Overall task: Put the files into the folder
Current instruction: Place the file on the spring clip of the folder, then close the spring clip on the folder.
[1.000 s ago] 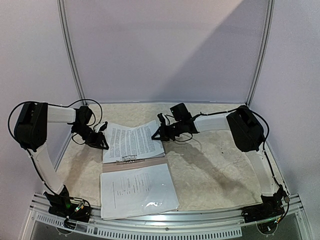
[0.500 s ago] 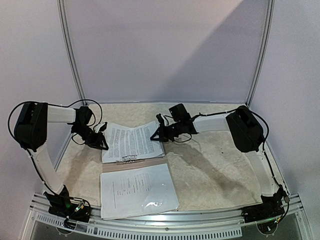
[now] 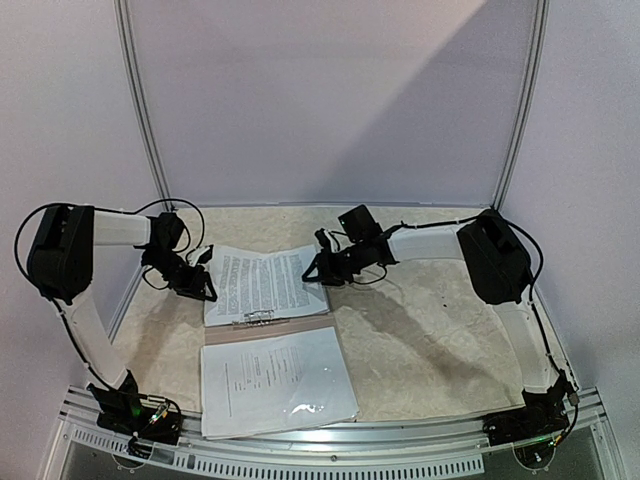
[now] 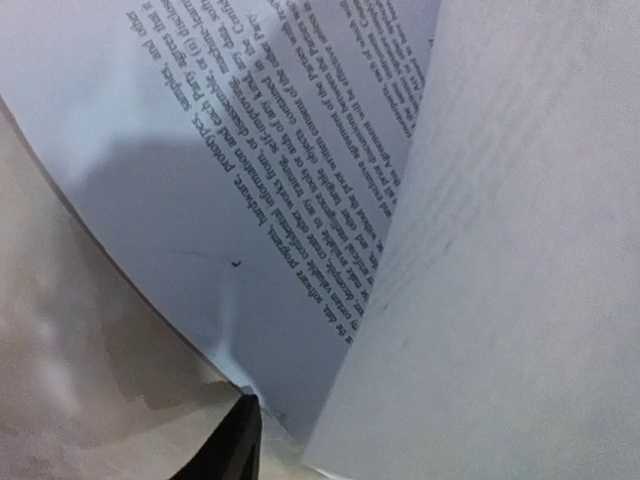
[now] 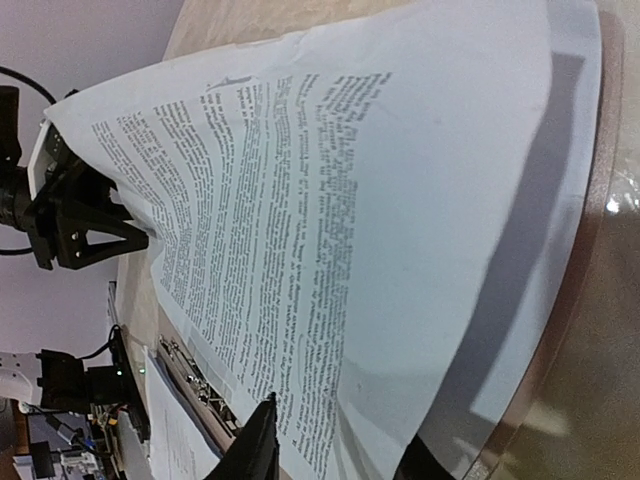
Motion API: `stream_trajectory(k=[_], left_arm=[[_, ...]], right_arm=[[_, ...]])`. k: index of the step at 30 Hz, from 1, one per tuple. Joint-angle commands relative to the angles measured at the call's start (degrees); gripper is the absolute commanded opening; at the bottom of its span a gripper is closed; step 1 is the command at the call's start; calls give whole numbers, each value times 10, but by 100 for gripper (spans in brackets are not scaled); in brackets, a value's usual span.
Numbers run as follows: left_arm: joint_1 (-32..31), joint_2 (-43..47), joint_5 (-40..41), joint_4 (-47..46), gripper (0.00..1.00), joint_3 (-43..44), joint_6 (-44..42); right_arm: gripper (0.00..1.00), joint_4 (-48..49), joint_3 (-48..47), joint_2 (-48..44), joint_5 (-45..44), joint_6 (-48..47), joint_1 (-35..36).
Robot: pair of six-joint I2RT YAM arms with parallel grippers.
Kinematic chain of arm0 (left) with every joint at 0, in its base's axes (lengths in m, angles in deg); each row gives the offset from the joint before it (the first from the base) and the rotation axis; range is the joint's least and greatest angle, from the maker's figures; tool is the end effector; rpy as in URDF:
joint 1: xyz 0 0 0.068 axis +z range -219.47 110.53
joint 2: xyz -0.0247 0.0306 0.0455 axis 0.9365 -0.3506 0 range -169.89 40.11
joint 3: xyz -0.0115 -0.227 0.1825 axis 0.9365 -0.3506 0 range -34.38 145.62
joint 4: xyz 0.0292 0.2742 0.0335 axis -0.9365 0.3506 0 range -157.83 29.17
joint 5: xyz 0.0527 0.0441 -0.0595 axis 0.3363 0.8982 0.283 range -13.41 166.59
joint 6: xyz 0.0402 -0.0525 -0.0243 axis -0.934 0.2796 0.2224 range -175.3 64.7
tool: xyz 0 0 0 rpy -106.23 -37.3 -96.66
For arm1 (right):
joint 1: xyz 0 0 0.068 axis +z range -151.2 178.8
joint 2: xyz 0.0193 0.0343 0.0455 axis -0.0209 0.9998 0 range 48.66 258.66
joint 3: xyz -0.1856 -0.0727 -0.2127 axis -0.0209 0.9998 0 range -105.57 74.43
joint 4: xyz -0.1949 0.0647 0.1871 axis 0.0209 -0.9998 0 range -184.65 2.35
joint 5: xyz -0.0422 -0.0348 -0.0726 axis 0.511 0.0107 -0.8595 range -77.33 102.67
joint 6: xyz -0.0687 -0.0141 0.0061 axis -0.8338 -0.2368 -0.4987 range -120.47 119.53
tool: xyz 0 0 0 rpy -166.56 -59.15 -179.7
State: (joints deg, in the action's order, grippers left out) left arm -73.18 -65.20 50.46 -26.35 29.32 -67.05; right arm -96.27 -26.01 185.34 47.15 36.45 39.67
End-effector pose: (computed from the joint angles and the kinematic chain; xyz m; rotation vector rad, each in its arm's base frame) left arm 0.3435 -0.0477 0.1325 0.4328 2.8860 -0.6633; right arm 0.4016 0.3905 0.1154 -0.4224 2.5737 1.2999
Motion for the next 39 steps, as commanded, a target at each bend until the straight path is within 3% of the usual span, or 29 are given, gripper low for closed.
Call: stream_trajectory(k=[1, 10, 15, 22, 27, 31, 36, 39], left_arm=[[2, 24, 24, 12, 45, 4, -15], [2, 49, 69, 46, 58, 3, -26], [2, 69, 86, 70, 65, 3, -40], [7, 79, 103, 85, 69, 14, -49], [11, 103, 98, 87, 62, 13, -59], [9, 132, 65, 82, 55, -2, -75], [6, 136, 43, 79, 55, -14, -74], [5, 132, 28, 75, 55, -16, -70]], right_arm=[[36, -64, -11, -45, -35, -30, -2], [50, -182, -61, -45, -87, -80, -3], [51, -249, -101, -44, -127, -113, -3], [50, -266, -108, -63, -169, -118, 11], [43, -217, -105, -74, -136, -121, 58], [31, -166, -105, -64, -115, -106, 96], [18, -131, -119, -22, -90, -74, 123], [17, -125, -138, -1, -84, -65, 137]])
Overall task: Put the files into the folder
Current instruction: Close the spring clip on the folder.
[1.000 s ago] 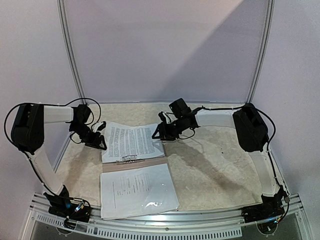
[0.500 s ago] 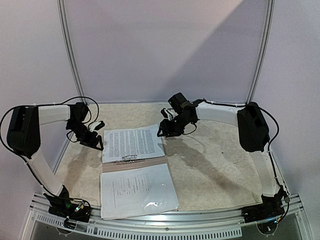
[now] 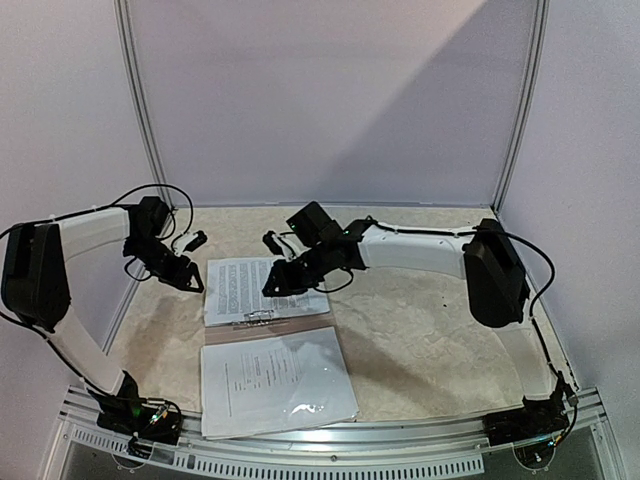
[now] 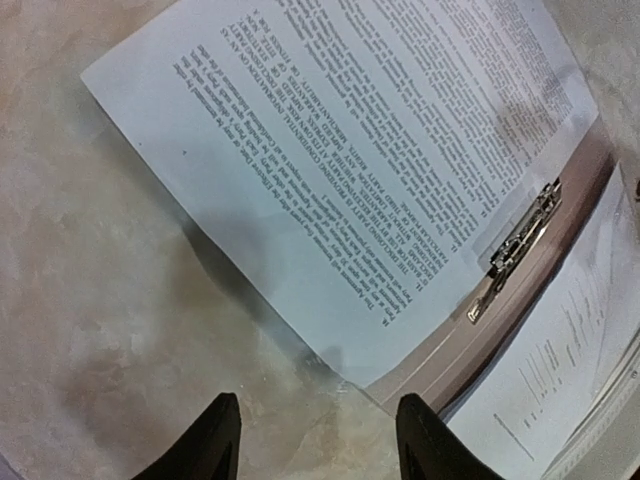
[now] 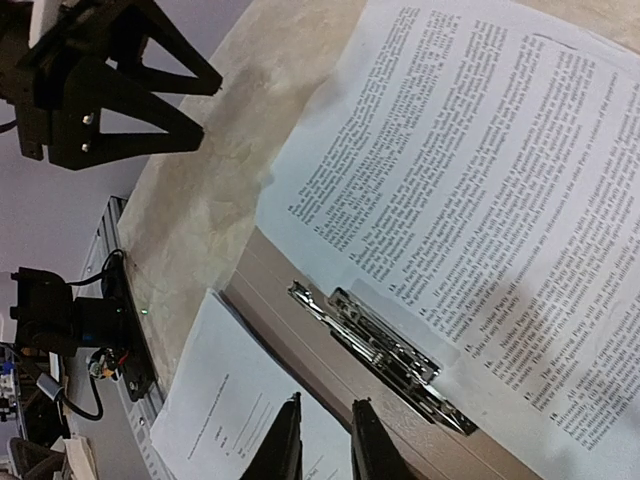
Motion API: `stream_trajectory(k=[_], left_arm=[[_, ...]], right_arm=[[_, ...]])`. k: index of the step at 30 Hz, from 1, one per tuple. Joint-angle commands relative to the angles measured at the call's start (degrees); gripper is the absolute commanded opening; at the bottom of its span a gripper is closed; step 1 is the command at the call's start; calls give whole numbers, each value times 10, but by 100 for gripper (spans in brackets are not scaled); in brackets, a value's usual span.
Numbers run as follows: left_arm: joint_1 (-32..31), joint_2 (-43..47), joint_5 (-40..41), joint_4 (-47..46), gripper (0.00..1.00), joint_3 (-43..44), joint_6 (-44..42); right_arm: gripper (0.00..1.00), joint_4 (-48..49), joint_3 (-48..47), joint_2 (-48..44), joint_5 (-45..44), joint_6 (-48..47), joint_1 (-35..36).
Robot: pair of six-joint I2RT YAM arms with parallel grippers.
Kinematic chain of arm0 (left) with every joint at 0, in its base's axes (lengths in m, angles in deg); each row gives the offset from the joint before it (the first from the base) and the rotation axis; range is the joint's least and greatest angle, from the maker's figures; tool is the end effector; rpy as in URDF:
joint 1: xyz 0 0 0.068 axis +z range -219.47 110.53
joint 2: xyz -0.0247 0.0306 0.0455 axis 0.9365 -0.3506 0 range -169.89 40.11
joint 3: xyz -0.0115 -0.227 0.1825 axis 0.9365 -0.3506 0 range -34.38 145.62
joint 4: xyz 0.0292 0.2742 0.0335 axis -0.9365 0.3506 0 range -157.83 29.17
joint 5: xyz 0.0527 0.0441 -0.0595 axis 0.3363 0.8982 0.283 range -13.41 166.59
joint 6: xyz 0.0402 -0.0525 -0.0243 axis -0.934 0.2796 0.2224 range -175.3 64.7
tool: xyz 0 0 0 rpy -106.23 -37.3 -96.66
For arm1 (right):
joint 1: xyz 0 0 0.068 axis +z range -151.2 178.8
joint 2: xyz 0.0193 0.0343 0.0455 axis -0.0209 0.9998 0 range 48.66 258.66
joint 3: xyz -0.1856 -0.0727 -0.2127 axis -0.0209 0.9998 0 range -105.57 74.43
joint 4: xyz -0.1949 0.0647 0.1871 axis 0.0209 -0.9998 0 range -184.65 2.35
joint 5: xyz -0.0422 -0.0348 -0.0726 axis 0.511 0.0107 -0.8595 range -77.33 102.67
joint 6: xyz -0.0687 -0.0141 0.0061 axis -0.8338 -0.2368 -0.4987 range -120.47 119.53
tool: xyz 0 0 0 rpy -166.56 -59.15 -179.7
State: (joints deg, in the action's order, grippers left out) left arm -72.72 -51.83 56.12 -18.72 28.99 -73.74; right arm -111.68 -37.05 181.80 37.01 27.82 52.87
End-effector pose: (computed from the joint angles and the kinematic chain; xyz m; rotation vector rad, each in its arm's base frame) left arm 0.3143 -0.0381 0.1988 0.5898 2.7847 -0.4689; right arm 0.3142 0.4738 0.1886 -0.8032 2.4861 1.1202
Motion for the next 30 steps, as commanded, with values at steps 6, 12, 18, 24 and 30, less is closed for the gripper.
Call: stream_trajectory(k=[6, 12, 18, 24, 30], left_arm=[[-9, -9, -31, -3, 55, -14, -4], [-12, -11, -31, 1, 56, -13, -6], [-13, -17, -34, 3, 56, -9, -7], [-13, -23, -34, 6, 56, -6, -8], [-13, -28, -37, 9, 56, -3, -9]], right_arm=[[15, 39, -62, 79, -2, 29, 13], [16, 39, -83, 107, -19, 23, 13], [19, 28, -70, 116, -14, 21, 12], [23, 19, -45, 97, -30, 2, 13], [21, -7, -39, 86, -60, -19, 13]])
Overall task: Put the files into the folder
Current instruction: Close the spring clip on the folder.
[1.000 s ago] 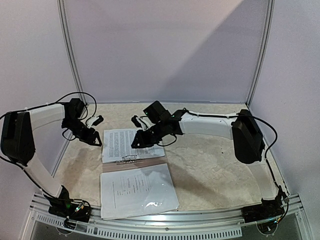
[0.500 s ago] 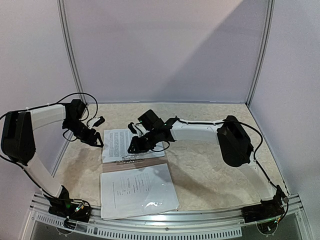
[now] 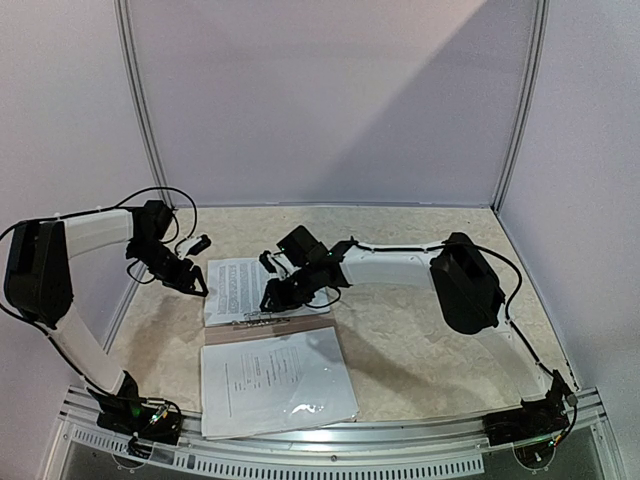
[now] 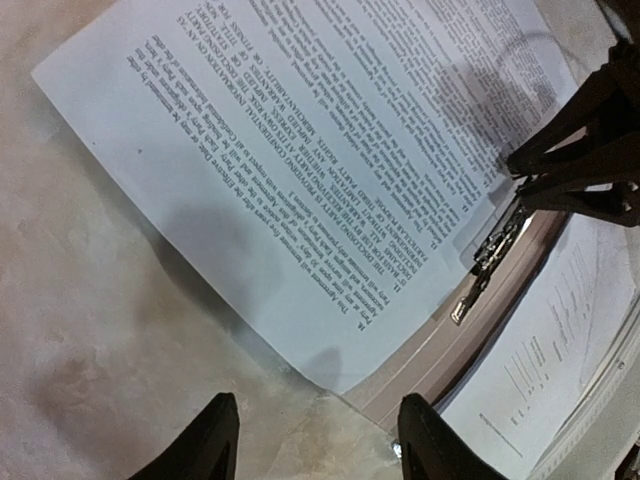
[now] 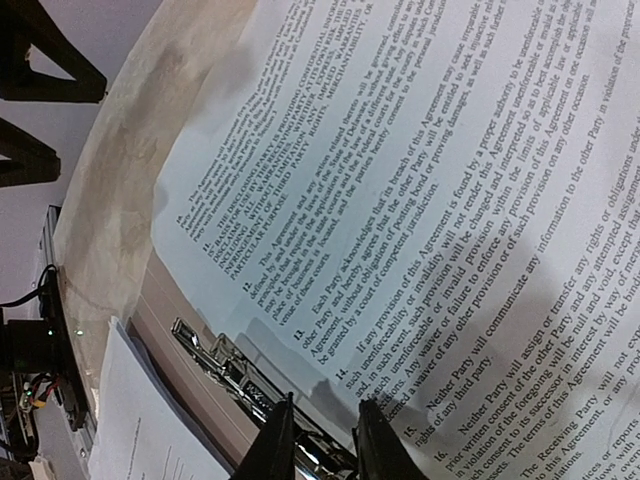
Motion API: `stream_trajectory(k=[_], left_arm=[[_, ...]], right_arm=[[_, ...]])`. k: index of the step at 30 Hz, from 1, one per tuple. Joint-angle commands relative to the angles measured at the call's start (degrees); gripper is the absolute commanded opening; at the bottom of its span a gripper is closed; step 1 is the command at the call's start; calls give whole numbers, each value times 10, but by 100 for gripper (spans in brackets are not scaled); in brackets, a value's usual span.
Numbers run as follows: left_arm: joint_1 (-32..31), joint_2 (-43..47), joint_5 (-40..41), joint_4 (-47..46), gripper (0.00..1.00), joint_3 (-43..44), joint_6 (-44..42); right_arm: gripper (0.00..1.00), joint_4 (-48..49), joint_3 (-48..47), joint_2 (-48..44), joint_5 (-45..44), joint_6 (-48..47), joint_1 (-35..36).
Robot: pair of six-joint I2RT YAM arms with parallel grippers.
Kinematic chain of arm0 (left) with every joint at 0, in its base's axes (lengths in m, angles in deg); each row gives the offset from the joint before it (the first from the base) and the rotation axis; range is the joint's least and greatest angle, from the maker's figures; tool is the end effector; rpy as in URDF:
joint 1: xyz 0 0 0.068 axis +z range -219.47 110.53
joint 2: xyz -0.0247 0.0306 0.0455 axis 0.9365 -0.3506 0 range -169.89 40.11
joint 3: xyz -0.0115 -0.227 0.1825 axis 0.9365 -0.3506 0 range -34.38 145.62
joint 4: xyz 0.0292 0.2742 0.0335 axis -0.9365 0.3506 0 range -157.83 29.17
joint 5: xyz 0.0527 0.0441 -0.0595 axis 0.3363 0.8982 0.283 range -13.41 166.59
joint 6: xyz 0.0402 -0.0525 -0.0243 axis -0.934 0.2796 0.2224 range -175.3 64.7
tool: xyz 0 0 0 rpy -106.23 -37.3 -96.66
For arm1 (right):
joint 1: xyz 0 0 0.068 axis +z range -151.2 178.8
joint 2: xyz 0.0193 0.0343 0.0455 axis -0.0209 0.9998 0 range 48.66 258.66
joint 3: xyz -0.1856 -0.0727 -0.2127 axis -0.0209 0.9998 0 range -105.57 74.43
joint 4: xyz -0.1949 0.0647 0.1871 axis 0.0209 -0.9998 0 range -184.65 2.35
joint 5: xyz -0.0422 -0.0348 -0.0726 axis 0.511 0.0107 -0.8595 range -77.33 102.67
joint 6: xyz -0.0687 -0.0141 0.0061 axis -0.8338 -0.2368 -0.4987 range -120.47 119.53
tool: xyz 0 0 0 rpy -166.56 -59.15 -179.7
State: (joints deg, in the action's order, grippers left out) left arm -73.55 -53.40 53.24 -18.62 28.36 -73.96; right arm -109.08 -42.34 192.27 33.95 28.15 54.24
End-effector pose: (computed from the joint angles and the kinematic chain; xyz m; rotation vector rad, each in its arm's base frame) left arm 0.3131 -0.0452 0.1886 0.6158 2.8000 -0.5558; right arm 0.3199 0.5011 0.1213 -0.7980 2.5304 1.0447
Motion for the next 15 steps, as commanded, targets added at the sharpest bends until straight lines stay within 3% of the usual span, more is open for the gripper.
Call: stream_trajectory(k=[1, 13, 15], left_arm=[[-5, -13, -8, 8, 56, 4, -7], [-6, -18, -10, 15, 56, 8, -9], [-7, -19, -13, 17, 52, 9, -11]], right_arm=[[21, -37, 14, -19, -34, -26, -1], [21, -53, 27, -39, -55, -48, -1], [21, -53, 34, -44, -57, -49, -1]])
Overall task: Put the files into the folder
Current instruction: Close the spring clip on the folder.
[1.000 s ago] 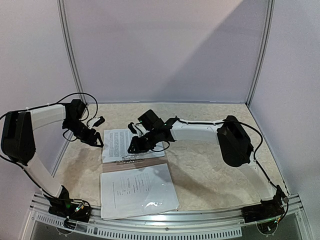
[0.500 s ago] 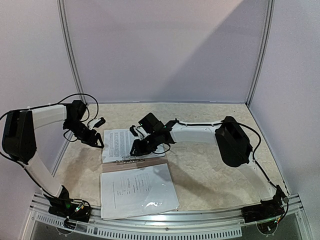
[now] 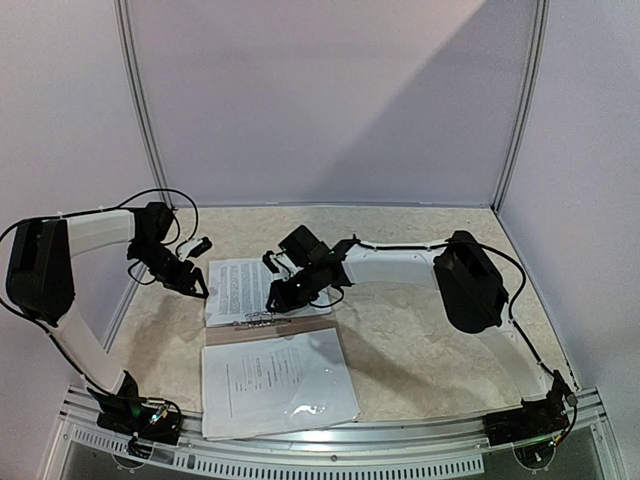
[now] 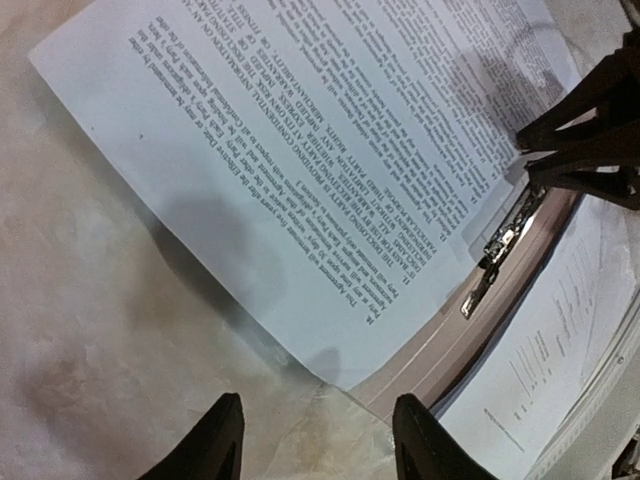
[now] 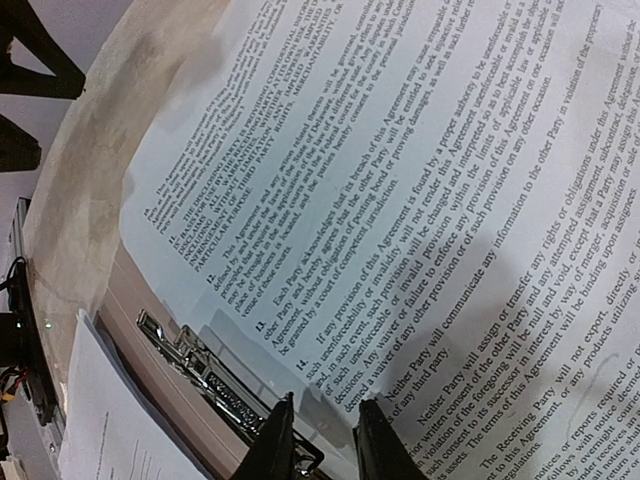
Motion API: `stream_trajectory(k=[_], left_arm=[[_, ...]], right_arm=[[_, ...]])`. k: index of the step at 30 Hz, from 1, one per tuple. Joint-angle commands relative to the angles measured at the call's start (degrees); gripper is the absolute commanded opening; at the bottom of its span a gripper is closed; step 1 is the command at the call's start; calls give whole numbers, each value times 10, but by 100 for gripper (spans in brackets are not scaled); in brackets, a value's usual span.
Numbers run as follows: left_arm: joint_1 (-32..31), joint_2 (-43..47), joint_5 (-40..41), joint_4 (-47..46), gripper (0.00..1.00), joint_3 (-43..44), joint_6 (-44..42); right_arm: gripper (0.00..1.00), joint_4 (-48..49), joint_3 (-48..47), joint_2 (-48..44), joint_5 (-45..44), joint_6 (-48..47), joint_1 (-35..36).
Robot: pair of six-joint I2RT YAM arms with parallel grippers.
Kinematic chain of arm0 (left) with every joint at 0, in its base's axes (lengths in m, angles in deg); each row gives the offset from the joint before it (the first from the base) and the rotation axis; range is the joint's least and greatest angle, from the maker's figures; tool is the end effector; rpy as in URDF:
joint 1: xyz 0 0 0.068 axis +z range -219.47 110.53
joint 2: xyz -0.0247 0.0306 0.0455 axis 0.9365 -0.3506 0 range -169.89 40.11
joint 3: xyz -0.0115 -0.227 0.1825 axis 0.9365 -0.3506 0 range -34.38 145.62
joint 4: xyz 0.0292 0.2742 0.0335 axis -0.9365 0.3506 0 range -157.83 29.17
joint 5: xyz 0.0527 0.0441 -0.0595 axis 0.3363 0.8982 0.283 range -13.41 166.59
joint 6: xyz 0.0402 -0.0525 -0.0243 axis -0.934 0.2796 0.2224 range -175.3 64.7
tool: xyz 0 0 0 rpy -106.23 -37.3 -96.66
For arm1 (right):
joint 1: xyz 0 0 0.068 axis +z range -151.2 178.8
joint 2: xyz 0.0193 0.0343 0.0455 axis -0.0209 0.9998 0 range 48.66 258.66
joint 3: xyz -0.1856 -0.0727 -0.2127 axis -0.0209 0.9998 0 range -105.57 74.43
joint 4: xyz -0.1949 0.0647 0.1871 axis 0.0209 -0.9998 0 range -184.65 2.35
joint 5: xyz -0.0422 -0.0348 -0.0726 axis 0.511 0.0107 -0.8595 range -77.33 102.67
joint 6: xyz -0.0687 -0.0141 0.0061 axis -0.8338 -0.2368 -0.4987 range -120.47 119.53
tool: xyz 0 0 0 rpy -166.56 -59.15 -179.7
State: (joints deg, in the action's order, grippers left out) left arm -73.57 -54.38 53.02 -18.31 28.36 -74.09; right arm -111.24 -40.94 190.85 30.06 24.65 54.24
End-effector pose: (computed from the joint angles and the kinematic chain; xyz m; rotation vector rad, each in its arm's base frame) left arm 0.3136 -0.0456 0.1835 0.6174 2.8190 -0.5691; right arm 0.3190 0.4932 0.1229 -0.8344 2.5218 0.9267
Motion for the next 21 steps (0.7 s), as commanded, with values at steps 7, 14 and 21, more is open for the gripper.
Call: stream_trajectory(k=[7, 14, 21], left_arm=[[-69, -9, -26, 46, 27, 2, -58], [-129, -37, -35, 98, 20, 8, -101], [-158, -64, 19, 108, 17, 6, -119]], right_arm=[[23, -14, 18, -51, -9, -19, -1], [25, 2, 34, -85, 0, -19, -6], [25, 28, 99, -130, -1, 13, -18]])
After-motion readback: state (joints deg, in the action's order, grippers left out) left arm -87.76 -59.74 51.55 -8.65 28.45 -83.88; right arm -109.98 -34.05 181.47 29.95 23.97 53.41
